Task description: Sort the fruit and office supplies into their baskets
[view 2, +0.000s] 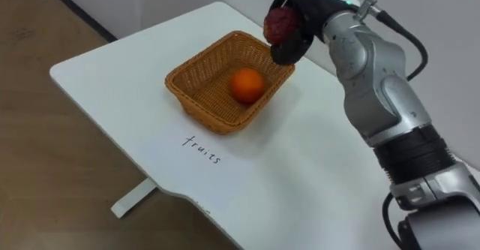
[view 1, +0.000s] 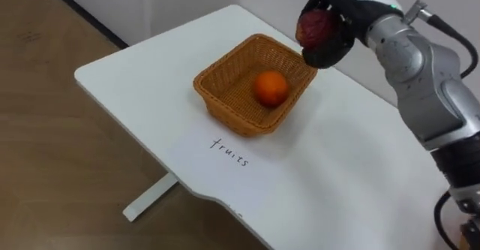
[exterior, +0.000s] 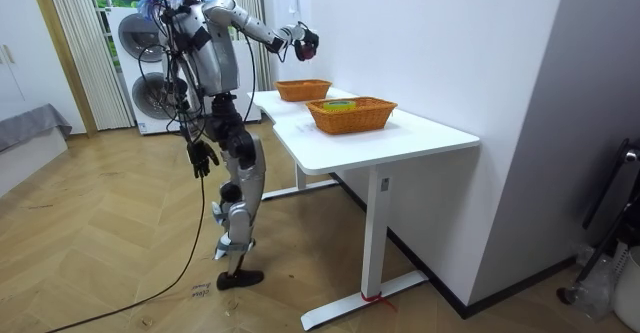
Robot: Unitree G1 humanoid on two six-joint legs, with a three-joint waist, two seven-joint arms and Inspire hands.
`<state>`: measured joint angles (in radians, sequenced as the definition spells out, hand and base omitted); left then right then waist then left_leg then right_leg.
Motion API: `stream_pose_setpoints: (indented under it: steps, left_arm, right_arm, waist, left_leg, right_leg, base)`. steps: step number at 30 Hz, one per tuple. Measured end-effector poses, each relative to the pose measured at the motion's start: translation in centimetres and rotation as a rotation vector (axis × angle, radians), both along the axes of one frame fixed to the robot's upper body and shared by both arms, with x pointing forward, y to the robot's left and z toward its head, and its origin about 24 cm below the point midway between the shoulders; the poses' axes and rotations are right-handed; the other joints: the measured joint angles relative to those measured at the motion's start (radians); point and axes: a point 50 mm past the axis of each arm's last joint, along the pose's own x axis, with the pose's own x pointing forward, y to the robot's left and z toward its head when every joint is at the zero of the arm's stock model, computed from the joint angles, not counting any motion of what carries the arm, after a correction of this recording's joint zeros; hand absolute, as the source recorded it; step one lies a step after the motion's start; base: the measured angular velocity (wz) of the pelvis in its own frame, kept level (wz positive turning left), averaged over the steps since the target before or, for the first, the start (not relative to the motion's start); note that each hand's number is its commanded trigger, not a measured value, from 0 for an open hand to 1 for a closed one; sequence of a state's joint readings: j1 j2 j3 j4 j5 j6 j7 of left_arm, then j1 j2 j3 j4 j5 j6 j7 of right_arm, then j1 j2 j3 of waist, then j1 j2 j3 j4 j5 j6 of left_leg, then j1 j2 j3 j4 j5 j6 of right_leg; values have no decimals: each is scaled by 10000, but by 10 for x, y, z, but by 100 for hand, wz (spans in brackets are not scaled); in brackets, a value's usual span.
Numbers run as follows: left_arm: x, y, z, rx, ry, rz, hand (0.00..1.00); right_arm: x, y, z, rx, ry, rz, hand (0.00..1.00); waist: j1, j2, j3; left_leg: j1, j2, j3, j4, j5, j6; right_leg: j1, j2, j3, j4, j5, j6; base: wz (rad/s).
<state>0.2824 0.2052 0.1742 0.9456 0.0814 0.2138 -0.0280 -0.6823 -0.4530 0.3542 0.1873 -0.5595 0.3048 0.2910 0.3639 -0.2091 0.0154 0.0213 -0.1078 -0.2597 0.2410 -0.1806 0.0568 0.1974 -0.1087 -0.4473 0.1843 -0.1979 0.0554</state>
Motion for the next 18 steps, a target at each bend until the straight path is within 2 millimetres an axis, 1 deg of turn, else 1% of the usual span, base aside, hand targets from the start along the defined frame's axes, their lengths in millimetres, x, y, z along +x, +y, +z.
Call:
stream_pose_setpoints:
  steps: [4,6,9,13,18]
  left_arm:
    - [-4,-2,0,10,32,25,0]
    - [-10,-4,-1,10,165,101,0]
    - [-13,-6,-1,40,249,147,0]
    - [-13,-6,-1,69,212,180,0]
    - [-11,-8,-1,-17,111,125,0]
  right_arm:
    - [-1,8,-1,157,197,276,100]
    - [-1,9,-2,193,348,330,100]
    - [-1,10,-3,283,385,396,100]
    - [0,16,-8,475,499,460,100]
    - [2,22,-24,538,956,517,100]
  waist:
    - [29,80,55]
    - [183,118,71]
    - [301,120,72]
    - [539,103,60]
    - [659,55,44]
  left_leg:
    - [-94,-88,-188,-1,33,-10]
    - [-90,-96,-189,-12,67,1]
    - [-103,-115,-268,-20,69,6]
    - [-80,-121,-265,-29,75,17]
    - [-63,-154,-370,-23,76,20]
  right_leg:
    - [-28,-34,-59,-1,-29,48]
    - [-21,-50,-39,-3,-30,49]
    - [-39,-73,-232,-3,-30,50]
    - [-35,-99,-220,4,-58,95]
    - [83,-111,-231,1,-72,118]
  base:
    - [13]
    - [2]
    - [6]
    - [2]
    - [7]
